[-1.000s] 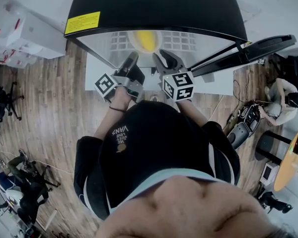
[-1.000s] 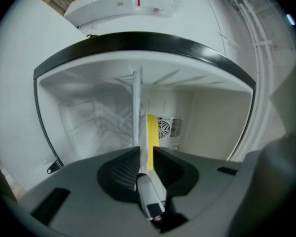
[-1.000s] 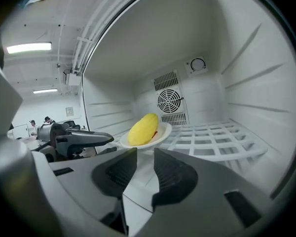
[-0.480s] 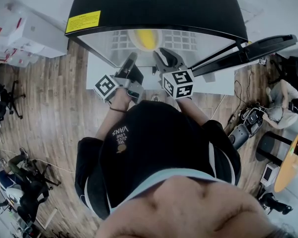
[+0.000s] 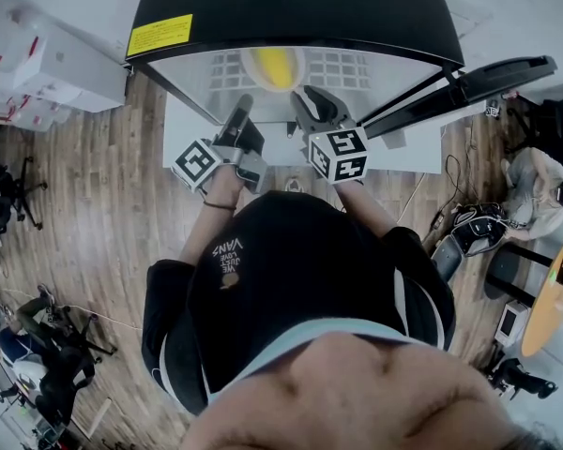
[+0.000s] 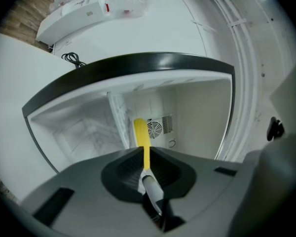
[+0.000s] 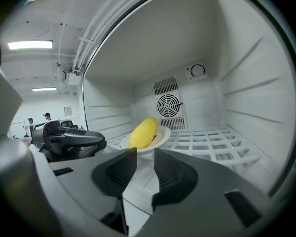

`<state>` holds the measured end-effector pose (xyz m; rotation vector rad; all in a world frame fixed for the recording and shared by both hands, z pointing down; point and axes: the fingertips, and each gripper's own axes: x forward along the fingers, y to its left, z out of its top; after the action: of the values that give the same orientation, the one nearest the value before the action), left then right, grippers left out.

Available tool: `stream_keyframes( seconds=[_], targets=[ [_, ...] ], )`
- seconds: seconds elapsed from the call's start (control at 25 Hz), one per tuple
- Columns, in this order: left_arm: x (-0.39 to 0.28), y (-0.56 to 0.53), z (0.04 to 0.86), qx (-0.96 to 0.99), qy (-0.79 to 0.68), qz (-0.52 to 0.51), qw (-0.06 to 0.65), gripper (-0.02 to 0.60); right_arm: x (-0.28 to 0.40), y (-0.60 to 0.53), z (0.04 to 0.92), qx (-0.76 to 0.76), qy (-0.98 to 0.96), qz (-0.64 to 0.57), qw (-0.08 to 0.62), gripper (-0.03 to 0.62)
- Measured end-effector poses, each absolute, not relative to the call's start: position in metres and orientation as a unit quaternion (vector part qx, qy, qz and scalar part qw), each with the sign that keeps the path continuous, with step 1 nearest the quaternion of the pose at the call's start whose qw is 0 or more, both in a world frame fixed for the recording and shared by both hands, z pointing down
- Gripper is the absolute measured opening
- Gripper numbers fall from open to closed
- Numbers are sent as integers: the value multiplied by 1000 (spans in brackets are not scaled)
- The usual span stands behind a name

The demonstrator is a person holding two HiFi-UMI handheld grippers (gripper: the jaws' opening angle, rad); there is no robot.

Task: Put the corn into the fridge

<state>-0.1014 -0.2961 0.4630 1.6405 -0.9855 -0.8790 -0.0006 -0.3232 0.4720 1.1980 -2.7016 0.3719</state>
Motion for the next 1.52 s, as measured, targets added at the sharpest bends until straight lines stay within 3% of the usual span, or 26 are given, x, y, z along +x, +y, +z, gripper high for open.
stream_keyframes(
  seconds=[0.6, 0.96, 1.52],
  targets=[
    [-98, -274, 451, 741, -417, -287, 441, 32, 5, -290, 465, 427, -893, 118, 79, 112],
    [-102, -257, 450, 800, -458, -180, 343, 29, 11, -267, 466, 448, -883, 122, 73, 112],
    [-104, -229, 449, 828, -447, -142, 308, 29, 14, -232, 459, 480, -868, 110, 61, 67]
  ],
)
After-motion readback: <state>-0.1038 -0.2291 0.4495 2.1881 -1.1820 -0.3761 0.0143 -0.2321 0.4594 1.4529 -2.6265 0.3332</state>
